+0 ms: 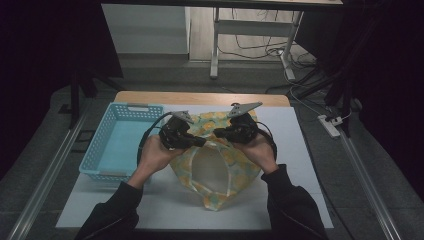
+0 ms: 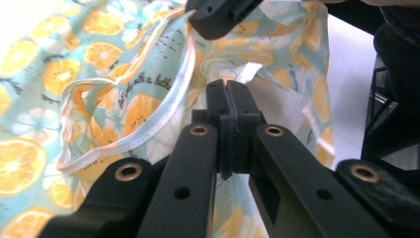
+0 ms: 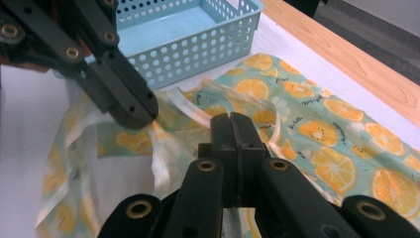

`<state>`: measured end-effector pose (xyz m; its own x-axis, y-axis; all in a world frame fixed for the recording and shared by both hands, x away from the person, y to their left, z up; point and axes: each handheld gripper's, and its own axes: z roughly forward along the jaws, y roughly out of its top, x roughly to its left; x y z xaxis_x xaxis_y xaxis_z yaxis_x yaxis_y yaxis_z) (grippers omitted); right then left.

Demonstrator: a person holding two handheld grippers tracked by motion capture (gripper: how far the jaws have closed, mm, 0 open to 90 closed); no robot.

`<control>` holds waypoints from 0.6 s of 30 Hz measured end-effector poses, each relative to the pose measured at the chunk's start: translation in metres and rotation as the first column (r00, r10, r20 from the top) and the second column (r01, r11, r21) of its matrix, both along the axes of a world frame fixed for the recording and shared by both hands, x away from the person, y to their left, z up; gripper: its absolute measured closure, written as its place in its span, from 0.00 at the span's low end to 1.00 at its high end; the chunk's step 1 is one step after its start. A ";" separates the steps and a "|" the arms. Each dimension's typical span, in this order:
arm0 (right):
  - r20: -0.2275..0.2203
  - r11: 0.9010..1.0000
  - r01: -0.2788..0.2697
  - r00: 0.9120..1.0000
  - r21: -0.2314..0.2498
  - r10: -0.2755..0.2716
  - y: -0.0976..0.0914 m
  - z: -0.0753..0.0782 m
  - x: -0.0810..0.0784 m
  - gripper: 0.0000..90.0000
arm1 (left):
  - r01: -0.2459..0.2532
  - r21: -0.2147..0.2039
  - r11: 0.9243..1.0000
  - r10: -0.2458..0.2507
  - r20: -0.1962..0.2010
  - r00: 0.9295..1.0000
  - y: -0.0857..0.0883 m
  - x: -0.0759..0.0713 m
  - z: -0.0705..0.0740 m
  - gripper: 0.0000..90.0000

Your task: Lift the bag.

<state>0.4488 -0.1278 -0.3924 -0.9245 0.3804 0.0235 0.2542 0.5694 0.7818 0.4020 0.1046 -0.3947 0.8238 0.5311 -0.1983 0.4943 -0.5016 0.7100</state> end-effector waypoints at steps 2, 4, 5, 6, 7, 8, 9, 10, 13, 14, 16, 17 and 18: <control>0.002 1.000 -0.002 1.000 0.002 0.002 0.000 0.004 -0.001 1.00 | -0.002 -0.001 1.000 0.002 0.006 1.000 0.002 0.001 0.006 1.00; 0.000 1.000 -0.005 1.000 0.007 0.005 -0.001 0.007 -0.001 1.00 | -0.001 -0.012 1.000 0.001 0.010 1.000 0.005 0.001 0.011 1.00; 0.002 1.000 -0.006 1.000 0.008 0.006 -0.001 0.009 -0.001 1.00 | 0.000 -0.018 1.000 0.001 0.009 1.000 0.006 0.002 0.013 1.00; 0.000 1.000 -0.006 1.000 0.011 0.006 -0.001 0.011 -0.001 1.00 | 0.001 -0.027 1.000 -0.001 0.008 1.000 0.007 0.002 0.016 1.00; 0.000 1.000 -0.008 1.000 0.012 0.008 -0.001 0.012 -0.001 1.00 | 0.003 -0.033 0.999 -0.003 0.007 1.000 0.008 0.003 0.018 1.00; 0.004 1.000 -0.007 1.000 0.007 0.007 -0.001 0.014 -0.002 1.00 | 0.000 -0.036 0.999 0.001 0.009 1.000 0.009 0.004 0.020 1.00; 0.007 1.000 -0.005 1.000 0.004 0.005 -0.001 0.015 -0.002 1.00 | 0.000 -0.042 0.999 0.001 0.009 1.000 0.010 0.005 0.022 1.00; 0.009 1.000 -0.006 1.000 0.003 0.006 -0.001 0.016 -0.002 1.00 | -0.001 -0.049 0.999 0.001 0.009 1.000 0.012 0.006 0.024 1.00; 0.008 1.000 -0.006 1.000 0.003 0.006 -0.002 0.020 -0.003 1.00 | -0.005 -0.058 0.998 0.006 0.014 1.000 0.016 0.009 0.030 1.00; 0.008 1.000 -0.006 1.000 0.004 0.006 -0.002 0.022 -0.003 1.00 | -0.006 -0.065 0.998 0.007 0.014 1.000 0.017 0.009 0.032 1.00; 0.010 1.000 -0.007 1.000 0.006 0.007 -0.002 0.024 -0.003 1.00 | -0.008 -0.067 0.998 0.009 0.015 1.000 0.018 0.011 0.037 1.00; 0.010 1.000 -0.008 1.000 0.008 0.008 -0.003 0.026 -0.003 1.00 | -0.011 -0.068 0.998 0.012 0.019 1.000 0.019 0.012 0.039 1.00; 0.009 1.000 -0.005 1.000 0.011 0.005 -0.003 0.027 -0.003 1.00 | -0.014 -0.068 0.998 0.016 0.022 1.000 0.020 0.012 0.042 1.00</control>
<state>0.4460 -0.1310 -0.3652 -0.9267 0.3754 0.0195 0.2443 0.5621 0.7902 0.4142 0.1243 -0.3526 0.8207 0.5291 -0.2156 0.4845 -0.4445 0.7535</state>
